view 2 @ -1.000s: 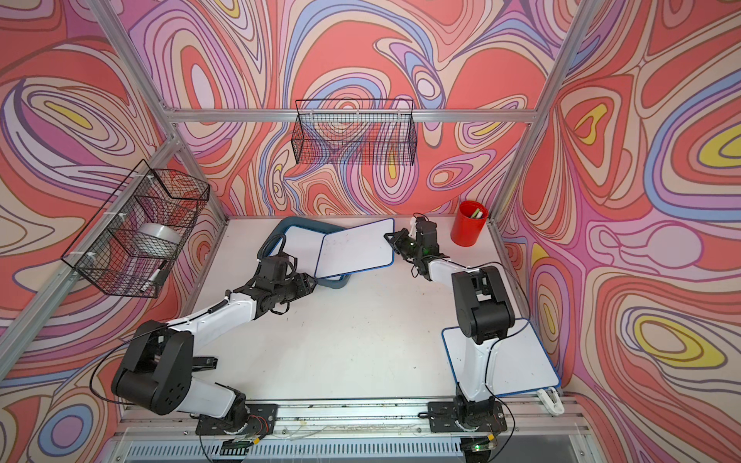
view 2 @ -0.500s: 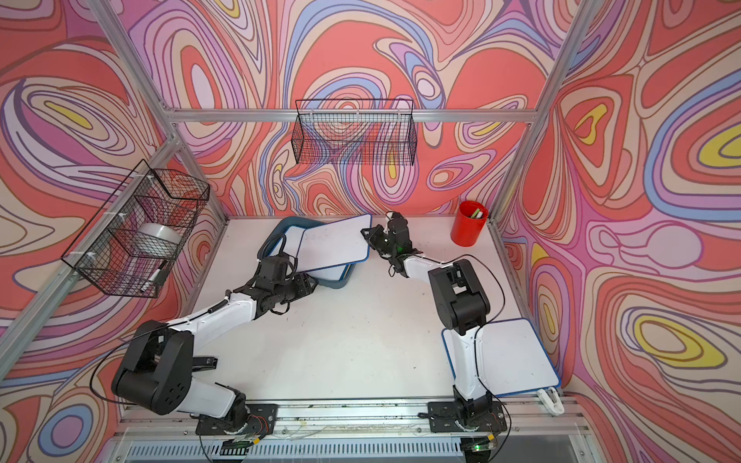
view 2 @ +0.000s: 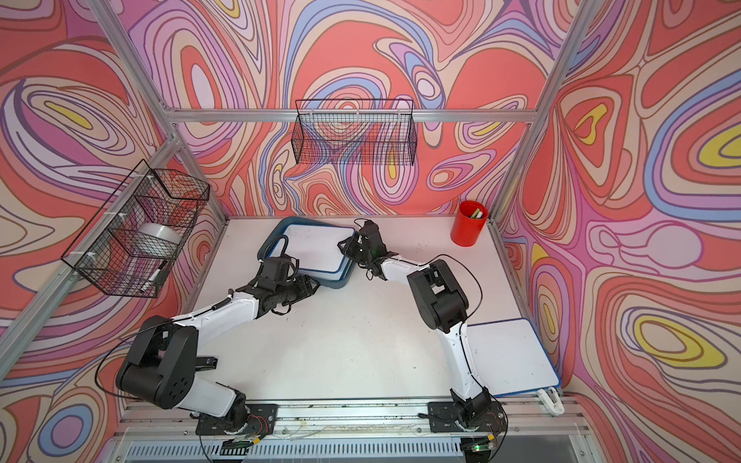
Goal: Put the whiteboard into the storage box
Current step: Place the whiteboard in the storage box, then move the storage box to the center of the board.
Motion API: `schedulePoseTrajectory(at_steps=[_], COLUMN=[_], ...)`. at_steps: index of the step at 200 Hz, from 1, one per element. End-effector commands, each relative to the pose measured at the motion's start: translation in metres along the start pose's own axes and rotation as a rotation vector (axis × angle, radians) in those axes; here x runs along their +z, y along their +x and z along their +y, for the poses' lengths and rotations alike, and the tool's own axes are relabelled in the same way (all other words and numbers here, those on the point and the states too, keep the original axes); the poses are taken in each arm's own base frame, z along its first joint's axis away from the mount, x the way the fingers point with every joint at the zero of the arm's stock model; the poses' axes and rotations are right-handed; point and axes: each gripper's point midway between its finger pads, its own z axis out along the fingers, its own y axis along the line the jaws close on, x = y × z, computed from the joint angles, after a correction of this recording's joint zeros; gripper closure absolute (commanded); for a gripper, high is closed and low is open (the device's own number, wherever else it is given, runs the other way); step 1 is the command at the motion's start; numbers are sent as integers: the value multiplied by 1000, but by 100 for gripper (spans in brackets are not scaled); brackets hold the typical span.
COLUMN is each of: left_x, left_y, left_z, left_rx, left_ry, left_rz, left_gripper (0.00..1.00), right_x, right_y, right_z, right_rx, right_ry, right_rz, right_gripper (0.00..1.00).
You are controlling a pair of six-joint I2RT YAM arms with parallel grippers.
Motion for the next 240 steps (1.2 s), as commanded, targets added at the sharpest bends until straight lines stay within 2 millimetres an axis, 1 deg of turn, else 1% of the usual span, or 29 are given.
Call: schedulePoseTrajectory(at_steps=[1, 29, 73, 105, 116, 122, 124, 127, 167, 199, 227, 240], left_x=[5, 12, 33, 47, 53, 55, 56, 58, 71, 79, 86, 87], left_y=[-5, -2, 5, 5, 4, 3, 3, 2, -9, -17, -25, -26], left_z=[-9, -16, -39, -53, -56, -58, -59, -60, -70, -78, -85, -91], left_rx=[-9, 3, 40, 66, 71, 72, 74, 76, 89, 103, 111, 112], left_ry=[31, 40, 72, 84, 90, 93, 93, 94, 105, 115, 119, 136], left_rz=[-3, 14, 53, 69, 74, 76, 76, 76, 76, 71, 73, 79], left_gripper=[42, 42, 42, 42, 42, 42, 42, 42, 42, 42, 42, 42], right_x=[-20, -45, -84, -113, -124, -126, -132, -136, -169, -195, -225, -241], right_y=[-11, -22, -28, -21, -18, -12, -15, -15, 4, 18, 31, 37], right_z=[-1, 8, 21, 17, 13, 5, 10, 9, -19, -52, -85, -98], right_rx=[-96, -172, -249, -287, -293, -293, -294, -295, -282, -230, -142, -105], right_ry=[95, 145, 174, 213, 229, 244, 237, 239, 318, 391, 447, 475], right_rz=[-18, -48, -76, -64, -62, -50, -62, -62, -29, 19, 56, 66], right_gripper=[59, 53, 52, 52, 52, 52, 52, 52, 52, 52, 52, 52])
